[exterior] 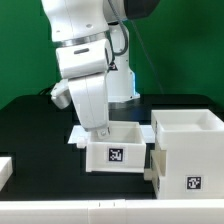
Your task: Assemble drawer
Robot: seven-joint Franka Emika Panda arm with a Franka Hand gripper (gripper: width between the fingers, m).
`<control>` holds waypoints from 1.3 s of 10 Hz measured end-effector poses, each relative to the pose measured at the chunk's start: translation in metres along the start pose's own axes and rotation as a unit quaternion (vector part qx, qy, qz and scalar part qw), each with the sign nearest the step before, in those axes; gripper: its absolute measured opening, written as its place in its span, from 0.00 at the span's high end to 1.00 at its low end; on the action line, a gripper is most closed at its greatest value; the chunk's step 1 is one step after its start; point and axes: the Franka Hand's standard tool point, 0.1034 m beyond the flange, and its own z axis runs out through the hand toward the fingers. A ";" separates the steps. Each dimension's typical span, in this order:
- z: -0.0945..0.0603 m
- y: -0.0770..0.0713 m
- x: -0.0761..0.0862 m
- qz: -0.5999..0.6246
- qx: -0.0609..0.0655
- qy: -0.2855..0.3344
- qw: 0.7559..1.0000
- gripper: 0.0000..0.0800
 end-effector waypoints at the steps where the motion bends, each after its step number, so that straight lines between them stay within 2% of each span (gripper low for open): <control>1: 0.002 0.000 0.002 0.002 0.001 0.001 1.000 0.95; 4: 0.004 0.001 0.018 0.003 0.002 0.004 1.000 0.95; 9: 0.009 -0.004 0.022 0.009 0.008 0.005 1.000 0.95; 13: 0.012 -0.004 0.029 0.013 0.005 0.005 1.000 0.95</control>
Offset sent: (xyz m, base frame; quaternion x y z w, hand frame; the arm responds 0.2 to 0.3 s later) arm 0.0086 0.0233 0.0072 -0.0234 0.0065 0.0061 0.9997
